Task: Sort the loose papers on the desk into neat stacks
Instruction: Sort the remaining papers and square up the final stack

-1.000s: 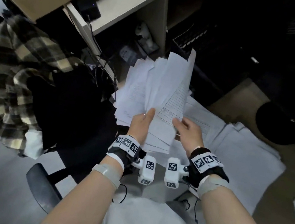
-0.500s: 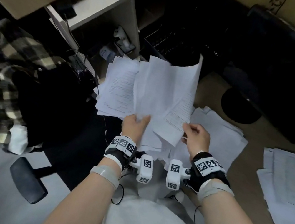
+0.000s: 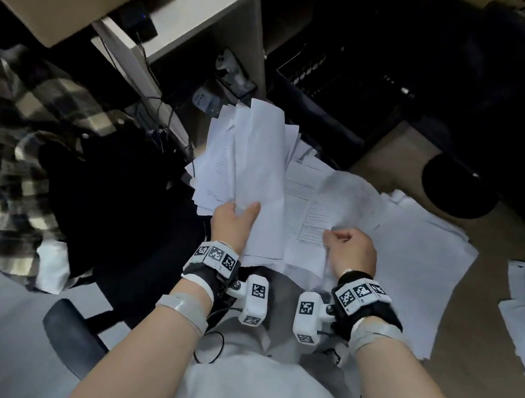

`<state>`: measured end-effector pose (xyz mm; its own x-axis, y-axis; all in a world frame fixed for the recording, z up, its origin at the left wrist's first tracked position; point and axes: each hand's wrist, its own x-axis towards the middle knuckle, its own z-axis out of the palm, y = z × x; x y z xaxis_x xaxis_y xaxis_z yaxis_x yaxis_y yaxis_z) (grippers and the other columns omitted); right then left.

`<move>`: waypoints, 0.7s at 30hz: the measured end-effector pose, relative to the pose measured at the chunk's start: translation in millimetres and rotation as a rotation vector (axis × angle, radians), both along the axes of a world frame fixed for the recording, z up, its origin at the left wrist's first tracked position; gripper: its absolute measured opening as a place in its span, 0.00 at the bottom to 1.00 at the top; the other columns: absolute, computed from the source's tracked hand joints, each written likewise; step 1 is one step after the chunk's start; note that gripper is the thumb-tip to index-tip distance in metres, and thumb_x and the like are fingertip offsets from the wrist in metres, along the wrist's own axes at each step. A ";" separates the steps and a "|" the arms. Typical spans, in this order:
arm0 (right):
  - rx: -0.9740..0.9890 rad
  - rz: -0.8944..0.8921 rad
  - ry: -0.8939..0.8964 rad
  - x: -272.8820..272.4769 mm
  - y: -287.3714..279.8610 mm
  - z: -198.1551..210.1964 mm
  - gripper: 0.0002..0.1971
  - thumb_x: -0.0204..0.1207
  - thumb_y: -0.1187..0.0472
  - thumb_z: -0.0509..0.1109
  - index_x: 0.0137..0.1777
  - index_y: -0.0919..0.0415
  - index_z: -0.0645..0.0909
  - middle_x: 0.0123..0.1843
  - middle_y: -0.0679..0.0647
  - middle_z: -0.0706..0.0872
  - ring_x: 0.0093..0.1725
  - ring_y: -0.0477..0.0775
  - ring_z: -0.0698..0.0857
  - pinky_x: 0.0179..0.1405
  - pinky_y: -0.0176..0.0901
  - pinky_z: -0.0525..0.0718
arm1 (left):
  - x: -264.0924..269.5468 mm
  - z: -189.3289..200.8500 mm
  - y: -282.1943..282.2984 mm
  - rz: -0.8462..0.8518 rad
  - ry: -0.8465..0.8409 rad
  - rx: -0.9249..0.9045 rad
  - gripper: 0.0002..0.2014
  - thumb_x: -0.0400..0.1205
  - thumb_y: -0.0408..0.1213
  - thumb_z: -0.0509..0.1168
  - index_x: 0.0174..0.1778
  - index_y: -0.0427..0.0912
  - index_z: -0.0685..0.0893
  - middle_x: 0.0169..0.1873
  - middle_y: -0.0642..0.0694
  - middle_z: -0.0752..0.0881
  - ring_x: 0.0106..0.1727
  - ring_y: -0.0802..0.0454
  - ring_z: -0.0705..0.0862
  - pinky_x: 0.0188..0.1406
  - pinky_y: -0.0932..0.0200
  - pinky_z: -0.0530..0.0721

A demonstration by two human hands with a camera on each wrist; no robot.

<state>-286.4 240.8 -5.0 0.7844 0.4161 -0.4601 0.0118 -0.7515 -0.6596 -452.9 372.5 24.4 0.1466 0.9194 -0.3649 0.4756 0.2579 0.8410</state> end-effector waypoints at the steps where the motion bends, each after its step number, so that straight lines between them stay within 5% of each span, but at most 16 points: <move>1: -0.019 0.008 -0.008 -7.4 8.6 -6.7 0.06 0.71 0.48 0.74 0.39 0.47 0.87 0.49 0.43 0.91 0.52 0.54 0.87 0.52 0.45 0.84 | -7.8 -5.1 6.7 -0.010 0.013 -0.016 0.09 0.81 0.41 0.72 0.50 0.39 0.88 0.44 0.47 0.89 0.47 0.51 0.88 0.45 0.68 0.84; 5: -0.135 0.049 0.010 -33.4 34.6 -31.6 0.07 0.69 0.47 0.72 0.43 0.47 0.88 0.53 0.46 0.89 0.61 0.58 0.84 0.58 0.50 0.85 | -39.8 -25.5 33.2 -0.023 0.062 -0.062 0.09 0.80 0.43 0.73 0.47 0.41 0.88 0.45 0.47 0.91 0.50 0.49 0.90 0.57 0.51 0.88; 9: -0.277 0.073 0.072 -53.5 40.5 -52.3 0.32 0.67 0.43 0.76 0.71 0.50 0.76 0.72 0.54 0.78 0.73 0.61 0.74 0.69 0.59 0.78 | -56.3 -40.1 49.3 -0.048 0.076 -0.071 0.11 0.81 0.43 0.73 0.49 0.39 0.88 0.46 0.46 0.91 0.51 0.49 0.91 0.57 0.51 0.88; 13: -0.245 0.023 0.183 -60.7 31.6 -66.3 0.38 0.69 0.47 0.76 0.79 0.53 0.68 0.79 0.55 0.73 0.76 0.62 0.73 0.74 0.60 0.73 | -52.8 -49.7 51.9 -0.119 0.098 -0.136 0.11 0.79 0.45 0.74 0.48 0.41 0.89 0.43 0.48 0.91 0.48 0.50 0.91 0.52 0.55 0.88; 17: -0.029 -0.022 0.296 -59.3 23.2 -55.5 0.33 0.73 0.50 0.78 0.77 0.55 0.72 0.73 0.51 0.77 0.70 0.53 0.79 0.71 0.48 0.76 | -33.6 -43.0 42.6 -0.157 0.058 -0.166 0.09 0.75 0.38 0.78 0.44 0.37 0.89 0.35 0.54 0.88 0.36 0.62 0.87 0.31 0.77 0.79; 21: 0.253 -0.045 0.421 -50.3 27.2 -17.7 0.22 0.74 0.52 0.79 0.65 0.56 0.81 0.58 0.53 0.89 0.57 0.50 0.88 0.52 0.41 0.86 | -4.1 -32.5 31.7 -0.200 -0.040 -0.245 0.08 0.72 0.36 0.82 0.36 0.42 0.88 0.31 0.53 0.89 0.26 0.68 0.86 0.27 0.72 0.80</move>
<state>-336.7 268.0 -22.8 0.5715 0.5258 -0.6301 -0.3237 -0.5611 -0.7618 -457.0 404.2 -8.1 0.3342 0.7562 -0.5626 0.5054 0.3601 0.7842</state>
